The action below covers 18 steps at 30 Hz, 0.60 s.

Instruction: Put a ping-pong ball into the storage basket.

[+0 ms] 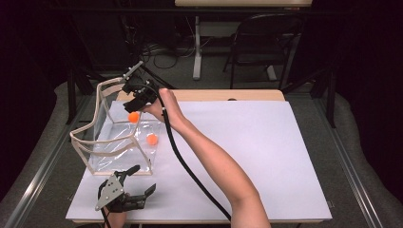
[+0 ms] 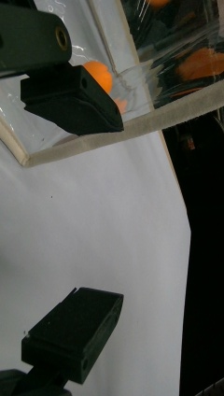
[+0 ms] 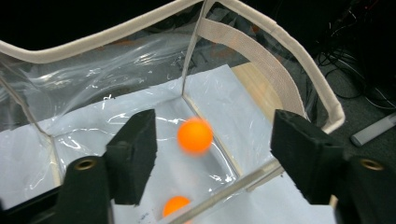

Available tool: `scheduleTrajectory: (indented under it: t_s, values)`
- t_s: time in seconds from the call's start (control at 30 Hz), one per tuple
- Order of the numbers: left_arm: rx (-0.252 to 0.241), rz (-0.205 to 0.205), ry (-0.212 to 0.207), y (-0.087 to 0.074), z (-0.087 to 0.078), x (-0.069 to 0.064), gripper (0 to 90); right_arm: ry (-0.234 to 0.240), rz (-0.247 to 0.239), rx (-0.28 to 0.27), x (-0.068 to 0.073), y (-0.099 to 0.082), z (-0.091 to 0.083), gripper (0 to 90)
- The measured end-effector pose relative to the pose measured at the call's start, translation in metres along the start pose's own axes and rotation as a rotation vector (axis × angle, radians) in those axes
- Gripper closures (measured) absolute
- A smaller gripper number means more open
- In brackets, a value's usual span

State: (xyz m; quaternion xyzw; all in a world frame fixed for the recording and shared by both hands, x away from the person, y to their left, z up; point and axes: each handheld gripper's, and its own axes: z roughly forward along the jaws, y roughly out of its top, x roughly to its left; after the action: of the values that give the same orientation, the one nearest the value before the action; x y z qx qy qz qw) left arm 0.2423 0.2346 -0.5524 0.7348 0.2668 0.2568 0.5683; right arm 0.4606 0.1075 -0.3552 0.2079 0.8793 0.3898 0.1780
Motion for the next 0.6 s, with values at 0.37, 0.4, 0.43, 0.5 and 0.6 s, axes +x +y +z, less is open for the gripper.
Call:
scheduleTrajectory:
  t_s: [0.37,0.4,0.43,0.5,0.6]
  values:
    - [0.004,0.001,-0.004,0.000,0.001,-0.001,15.5,0.013,0.006,-0.061,-0.006,-0.009,-0.033,9.8]
    - [0.006,0.002,-0.006,0.000,0.001,-0.001,15.5,0.015,0.008,-0.065,-0.006,-0.011,-0.036,9.2]
    - [0.006,0.004,-0.004,0.000,0.002,-0.001,15.5,0.016,0.007,-0.065,-0.007,-0.012,-0.038,8.6]
    - [0.007,0.004,-0.004,0.000,0.002,-0.001,15.5,0.019,0.009,-0.065,-0.008,-0.014,-0.041,7.5]
    - [0.007,0.001,-0.005,0.000,0.003,-0.001,15.5,0.021,0.012,-0.068,-0.009,-0.019,-0.045,6.2]
